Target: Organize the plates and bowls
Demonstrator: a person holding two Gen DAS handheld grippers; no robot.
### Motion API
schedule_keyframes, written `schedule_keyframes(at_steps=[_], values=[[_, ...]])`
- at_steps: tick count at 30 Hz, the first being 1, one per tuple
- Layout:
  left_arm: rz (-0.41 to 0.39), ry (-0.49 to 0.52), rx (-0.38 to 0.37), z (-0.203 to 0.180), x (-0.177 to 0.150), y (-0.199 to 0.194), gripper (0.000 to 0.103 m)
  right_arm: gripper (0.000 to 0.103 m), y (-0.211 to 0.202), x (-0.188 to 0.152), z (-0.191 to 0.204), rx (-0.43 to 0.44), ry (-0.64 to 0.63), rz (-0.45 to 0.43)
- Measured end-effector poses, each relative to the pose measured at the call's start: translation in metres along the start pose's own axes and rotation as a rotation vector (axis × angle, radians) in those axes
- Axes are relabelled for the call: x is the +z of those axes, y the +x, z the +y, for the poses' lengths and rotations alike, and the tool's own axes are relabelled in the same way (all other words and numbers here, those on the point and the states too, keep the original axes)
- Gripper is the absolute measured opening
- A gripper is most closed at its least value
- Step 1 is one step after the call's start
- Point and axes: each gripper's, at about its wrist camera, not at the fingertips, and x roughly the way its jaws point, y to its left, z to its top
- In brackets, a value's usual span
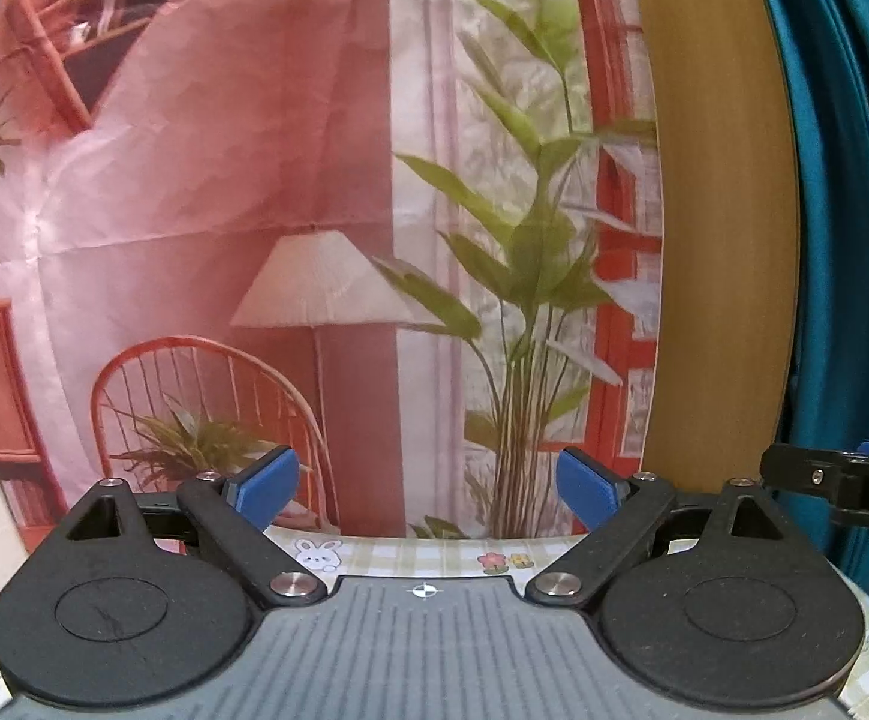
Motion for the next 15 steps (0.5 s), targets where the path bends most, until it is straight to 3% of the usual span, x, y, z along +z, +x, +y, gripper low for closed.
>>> schedule_keyframes(at_steps=[15], values=[[-0.032, 0.002, 0.021, 0.003, 0.013, -0.026, 0.094, 0.103, -0.038, 0.016, 0.006, -0.003, -0.024, -0.073]])
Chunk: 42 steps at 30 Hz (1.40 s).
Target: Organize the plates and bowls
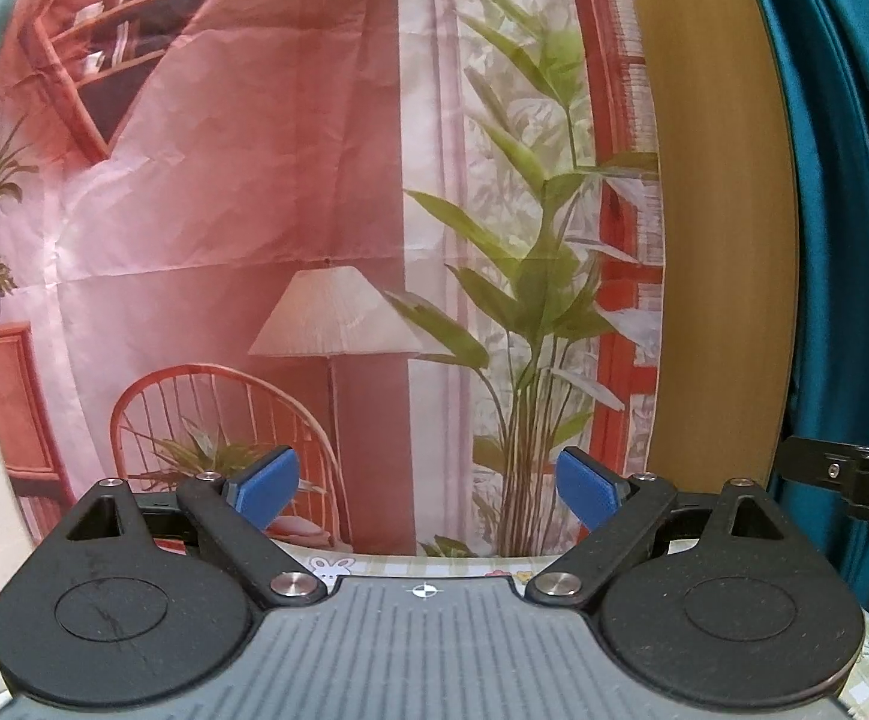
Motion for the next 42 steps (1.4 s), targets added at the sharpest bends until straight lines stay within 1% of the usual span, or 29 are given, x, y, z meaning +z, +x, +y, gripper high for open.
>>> schedule_keyframes(at_steps=[14, 34, 42], values=[[0.026, -0.018, 0.007, 0.0014, -0.0025, 0.002, 0.094, 0.103, -0.0038, 0.0004, 0.0002, -0.002, -0.001, -0.003], [0.021, -0.02, 0.021, 0.002, -0.0003, 0.0001, 0.094, 0.103, -0.0072, -0.0031, 0.0004, -0.003, -0.01, 0.009], [0.02, -0.022, 0.024, 0.0013, 0.0005, -0.0002, 0.094, 0.103, -0.0025, -0.0021, -0.001, -0.002, -0.011, 0.015]])
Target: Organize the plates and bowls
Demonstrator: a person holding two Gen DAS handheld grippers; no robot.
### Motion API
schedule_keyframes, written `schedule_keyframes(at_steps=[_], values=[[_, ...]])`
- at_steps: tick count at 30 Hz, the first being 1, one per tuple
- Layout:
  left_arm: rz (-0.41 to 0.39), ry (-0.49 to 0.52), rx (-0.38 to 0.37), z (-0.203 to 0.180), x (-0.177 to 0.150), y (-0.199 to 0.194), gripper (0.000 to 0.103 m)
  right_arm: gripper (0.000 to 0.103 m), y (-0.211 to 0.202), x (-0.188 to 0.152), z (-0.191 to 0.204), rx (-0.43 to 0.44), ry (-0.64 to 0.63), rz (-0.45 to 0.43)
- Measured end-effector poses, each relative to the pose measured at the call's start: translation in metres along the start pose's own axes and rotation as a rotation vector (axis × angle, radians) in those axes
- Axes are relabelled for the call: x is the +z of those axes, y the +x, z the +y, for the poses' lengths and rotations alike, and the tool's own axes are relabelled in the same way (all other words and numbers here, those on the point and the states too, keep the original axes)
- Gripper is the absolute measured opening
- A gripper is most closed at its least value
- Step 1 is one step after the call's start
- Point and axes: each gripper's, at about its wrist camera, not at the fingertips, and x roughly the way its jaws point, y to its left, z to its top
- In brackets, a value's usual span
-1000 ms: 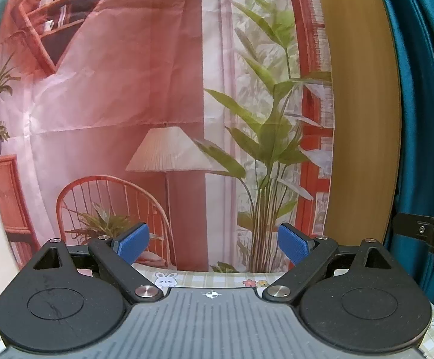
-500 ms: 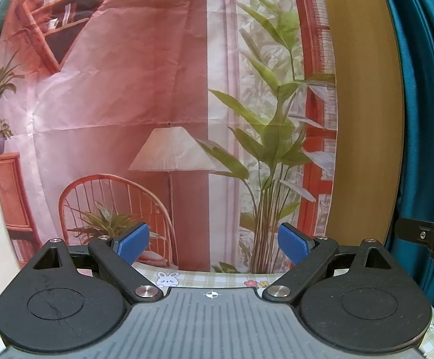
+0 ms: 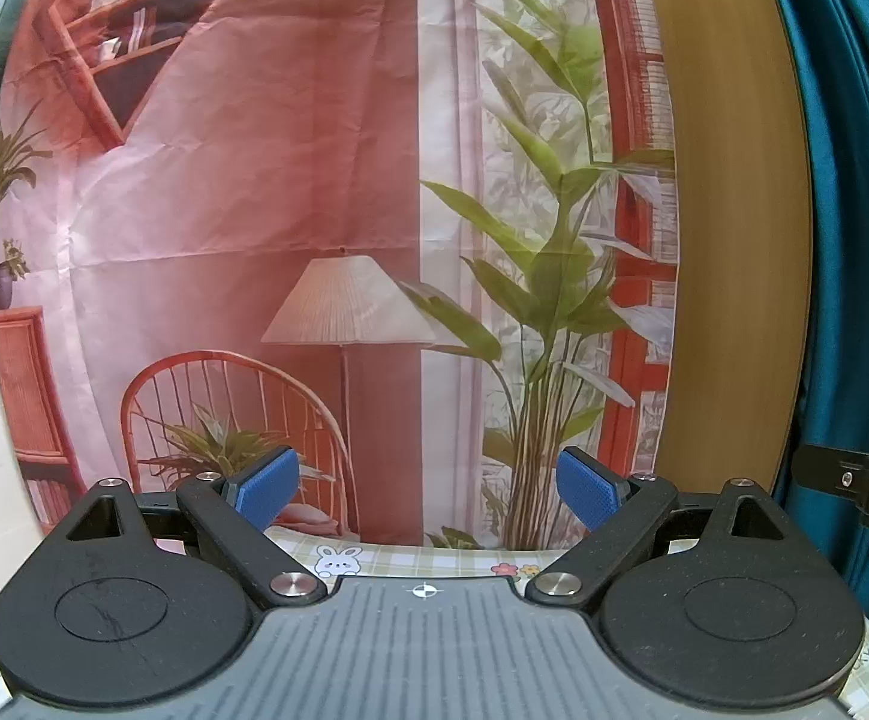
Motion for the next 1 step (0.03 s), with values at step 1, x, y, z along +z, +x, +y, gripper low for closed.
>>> schedule_keyframes(at_steps=[1], values=[[0.0, 0.001, 0.001, 0.0, 0.0, 0.0, 0.094, 0.103, -0.0004, -0.0004, -0.0003, 0.0, 0.0, 0.0]])
